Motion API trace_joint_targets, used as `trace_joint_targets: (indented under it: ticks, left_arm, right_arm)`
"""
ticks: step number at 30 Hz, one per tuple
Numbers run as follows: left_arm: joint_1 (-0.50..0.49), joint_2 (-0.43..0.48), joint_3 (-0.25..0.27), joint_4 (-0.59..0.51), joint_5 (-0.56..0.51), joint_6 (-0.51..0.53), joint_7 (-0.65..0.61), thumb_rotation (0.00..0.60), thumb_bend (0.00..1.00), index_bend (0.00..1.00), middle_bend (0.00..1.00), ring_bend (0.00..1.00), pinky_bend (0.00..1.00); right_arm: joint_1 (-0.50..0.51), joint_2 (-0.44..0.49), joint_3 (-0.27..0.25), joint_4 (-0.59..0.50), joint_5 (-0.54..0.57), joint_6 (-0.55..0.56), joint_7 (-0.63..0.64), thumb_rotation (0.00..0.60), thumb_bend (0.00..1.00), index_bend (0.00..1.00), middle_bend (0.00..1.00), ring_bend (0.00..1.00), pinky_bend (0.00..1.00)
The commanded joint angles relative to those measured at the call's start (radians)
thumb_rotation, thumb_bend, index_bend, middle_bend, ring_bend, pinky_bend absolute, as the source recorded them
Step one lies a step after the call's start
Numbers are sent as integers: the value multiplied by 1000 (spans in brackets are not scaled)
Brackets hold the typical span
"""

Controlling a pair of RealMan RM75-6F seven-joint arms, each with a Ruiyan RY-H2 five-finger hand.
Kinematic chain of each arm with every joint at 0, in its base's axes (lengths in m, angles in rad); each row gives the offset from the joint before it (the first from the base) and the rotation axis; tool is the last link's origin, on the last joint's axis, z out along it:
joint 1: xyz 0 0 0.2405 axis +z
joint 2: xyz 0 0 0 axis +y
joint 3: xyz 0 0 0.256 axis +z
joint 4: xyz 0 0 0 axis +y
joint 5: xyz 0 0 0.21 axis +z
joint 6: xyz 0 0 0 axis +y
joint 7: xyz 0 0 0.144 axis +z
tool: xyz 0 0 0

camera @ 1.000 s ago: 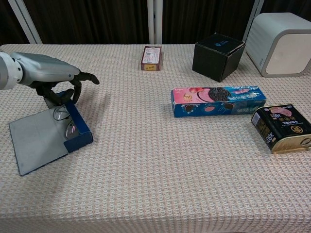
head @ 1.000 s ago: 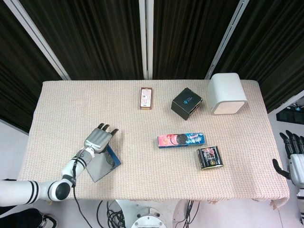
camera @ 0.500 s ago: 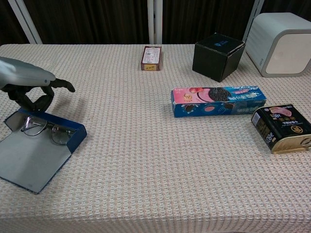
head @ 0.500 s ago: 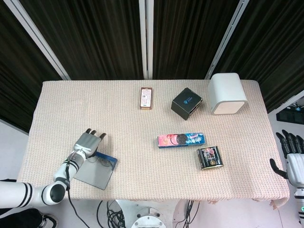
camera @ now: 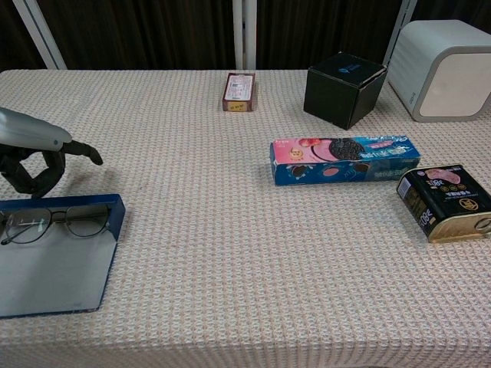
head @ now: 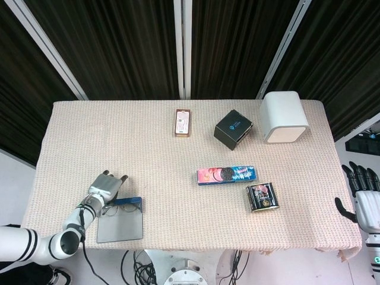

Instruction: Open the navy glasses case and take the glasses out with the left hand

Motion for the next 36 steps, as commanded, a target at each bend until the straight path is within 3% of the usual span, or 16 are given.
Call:
trace_joint_targets:
  ticks: [1,4,6,8,10,13,15,19,26,36]
  left_arm:
    - [-5,6,5,-5,7,2,-10,600,756,0,523,165,83]
    - [4,8,-3,-9,37,20,-38,600,697,0,467,165,88]
    - [29,7,-17,-6,101,49,-73,600,617,0,351,156,97]
    - [67,2,-24,-2,192,91,-109,600,503,1,233,127,104]
    - [102,-2,-27,-4,258,126,-142,600,364,11,179,106,108]
    - [154,4,-27,-19,328,147,-204,600,199,55,161,101,114]
    - [171,11,-24,-29,349,141,-226,600,150,100,157,101,118]
    - [197,22,-15,-46,388,128,-250,600,131,188,154,101,120]
    - [219,5,-14,-38,422,97,-271,600,133,245,153,101,122]
    - [231,-21,-29,18,409,65,-299,600,205,331,153,101,123]
  right_arm:
    - [0,0,0,-1,0,1,1,600,302,0,0,0,0]
    - [0,0,0,0,-1,3,2,600,301,0,0,0,0]
    - [0,0,0,1,-1,4,3,600,302,0,0,0,0]
    - [0,0,1,3,1,5,5,600,302,0,0,0,0]
    - [-1,0,1,4,3,5,7,600,302,0,0,0,0]
    - [-1,0,4,7,5,7,10,600,302,0,0,0,0]
    - [0,0,4,8,5,8,12,600,301,0,0,0,0]
    - [0,0,5,8,3,11,13,600,302,0,0,0,0]
    - [0,-1,6,5,-1,20,8,600,302,0,0,0,0]
    - [-4,-1,10,6,6,28,9,600,301,0,0,0,0]
